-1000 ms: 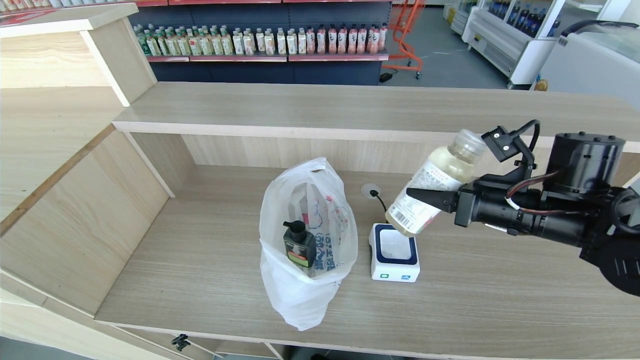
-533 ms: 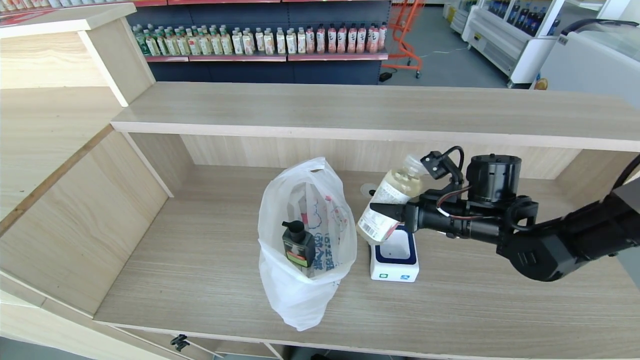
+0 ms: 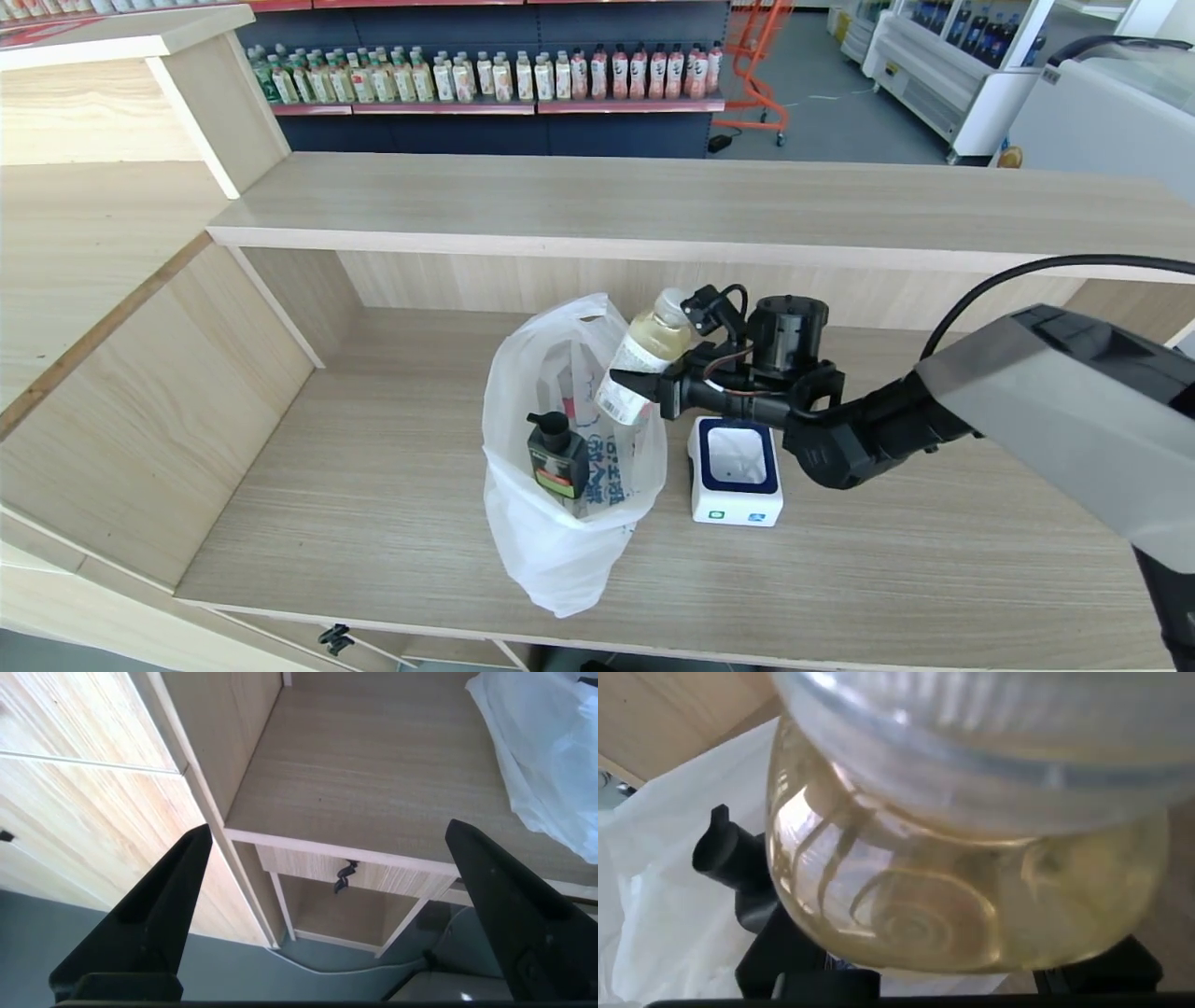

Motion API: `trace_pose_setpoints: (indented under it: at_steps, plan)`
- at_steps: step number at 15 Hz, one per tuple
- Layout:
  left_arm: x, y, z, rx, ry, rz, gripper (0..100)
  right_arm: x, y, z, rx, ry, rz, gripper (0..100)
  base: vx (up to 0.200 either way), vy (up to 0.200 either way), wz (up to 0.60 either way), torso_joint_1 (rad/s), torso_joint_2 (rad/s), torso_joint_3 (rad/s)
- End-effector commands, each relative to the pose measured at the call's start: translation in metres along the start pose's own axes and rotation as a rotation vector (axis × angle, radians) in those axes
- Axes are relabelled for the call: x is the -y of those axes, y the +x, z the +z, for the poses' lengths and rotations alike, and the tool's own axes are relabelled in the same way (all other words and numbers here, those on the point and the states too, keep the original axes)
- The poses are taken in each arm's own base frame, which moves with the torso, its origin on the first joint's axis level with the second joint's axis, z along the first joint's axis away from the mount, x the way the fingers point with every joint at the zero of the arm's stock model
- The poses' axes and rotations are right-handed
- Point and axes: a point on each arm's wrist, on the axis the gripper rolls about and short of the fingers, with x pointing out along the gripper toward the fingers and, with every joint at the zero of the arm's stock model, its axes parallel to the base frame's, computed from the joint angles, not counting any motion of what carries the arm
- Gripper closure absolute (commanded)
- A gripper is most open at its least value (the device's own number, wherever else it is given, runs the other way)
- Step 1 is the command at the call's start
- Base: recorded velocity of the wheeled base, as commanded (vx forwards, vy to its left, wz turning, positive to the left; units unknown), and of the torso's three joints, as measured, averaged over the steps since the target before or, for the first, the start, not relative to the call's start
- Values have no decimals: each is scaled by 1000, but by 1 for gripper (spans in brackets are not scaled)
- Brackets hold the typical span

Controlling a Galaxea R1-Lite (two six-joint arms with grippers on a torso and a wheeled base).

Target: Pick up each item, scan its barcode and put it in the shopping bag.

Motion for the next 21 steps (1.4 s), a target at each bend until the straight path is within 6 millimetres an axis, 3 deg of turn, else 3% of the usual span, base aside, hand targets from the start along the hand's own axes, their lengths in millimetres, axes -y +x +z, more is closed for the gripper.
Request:
trace_pose_setpoints:
  at_steps: [1,4,10,11,15,18,19,21]
  plan:
    - [0,0,0,0,-1,1,0,0,19,-27,-34,-26,21,100,0,0,0,0,0,0]
    - [0,0,0,0,-1,1,0,5,29,-50,-60,-148,25,100,0,0,0,0,0,0]
    - [0,0,0,-1,0,1,0,6,43,-49,-24,-178,33,100,0,0,0,0,0,0]
    - [0,0,0,0,-1,1,0,6,42,-46,-18,-176,33,0,0,0,0,0,0,0]
    - [0,0,0,0,1,1,0,4,27,0,52,-23,37,0,0,0,0,0,0,0]
    - [0,0,0,0,-1,1,0,-7,-11,42,73,149,48,0,0,0,0,0,0,0]
    - [0,0,0,-1,0,1,0,-7,-15,43,71,158,46,0,0,0,0,0,0,0]
    - [0,0,0,0,-1,1,0,-13,-71,60,48,201,29,0,0,0,0,0,0,0]
